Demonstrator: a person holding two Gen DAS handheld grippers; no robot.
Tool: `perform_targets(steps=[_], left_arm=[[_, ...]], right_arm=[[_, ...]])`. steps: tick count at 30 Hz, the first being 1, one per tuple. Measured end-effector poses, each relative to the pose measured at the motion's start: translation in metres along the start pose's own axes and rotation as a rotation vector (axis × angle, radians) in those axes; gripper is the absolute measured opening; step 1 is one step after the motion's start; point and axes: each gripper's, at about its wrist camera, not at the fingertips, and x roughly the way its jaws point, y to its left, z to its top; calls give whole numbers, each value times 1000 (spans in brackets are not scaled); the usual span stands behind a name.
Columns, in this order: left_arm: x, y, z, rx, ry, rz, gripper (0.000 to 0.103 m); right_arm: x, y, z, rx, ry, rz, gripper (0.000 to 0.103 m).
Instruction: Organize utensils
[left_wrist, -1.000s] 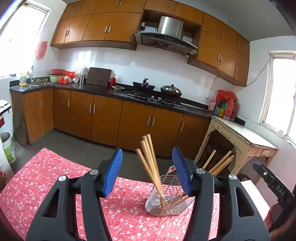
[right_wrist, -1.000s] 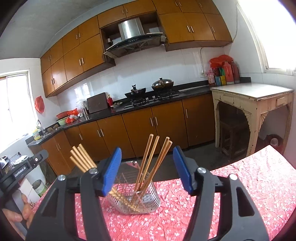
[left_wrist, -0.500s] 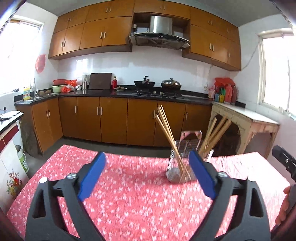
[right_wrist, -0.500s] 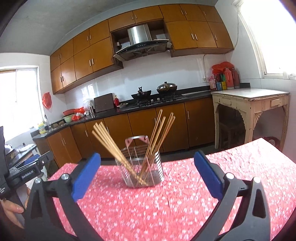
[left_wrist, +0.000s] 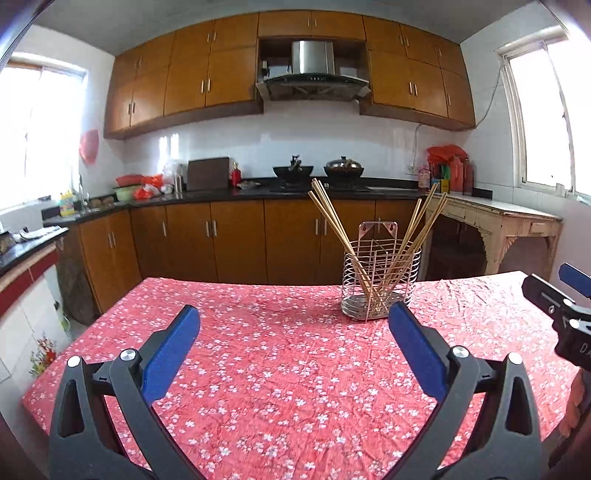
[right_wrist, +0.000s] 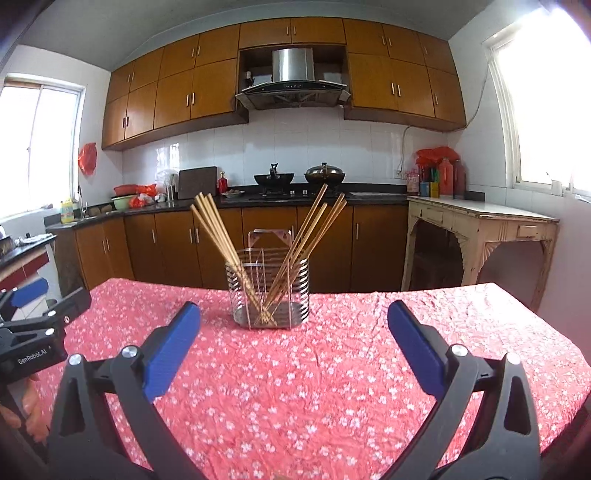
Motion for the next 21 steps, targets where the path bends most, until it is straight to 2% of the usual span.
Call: perform_targets(steps=[7,21], left_arm=[[-3,-5,-20,31,3,17,101],[-5,0,-22,-16,-8,5,101]], right_arm=[[-7,8,-25,-29,-14,-8,99],[-9,-1,-30,2,-47,-23,99]])
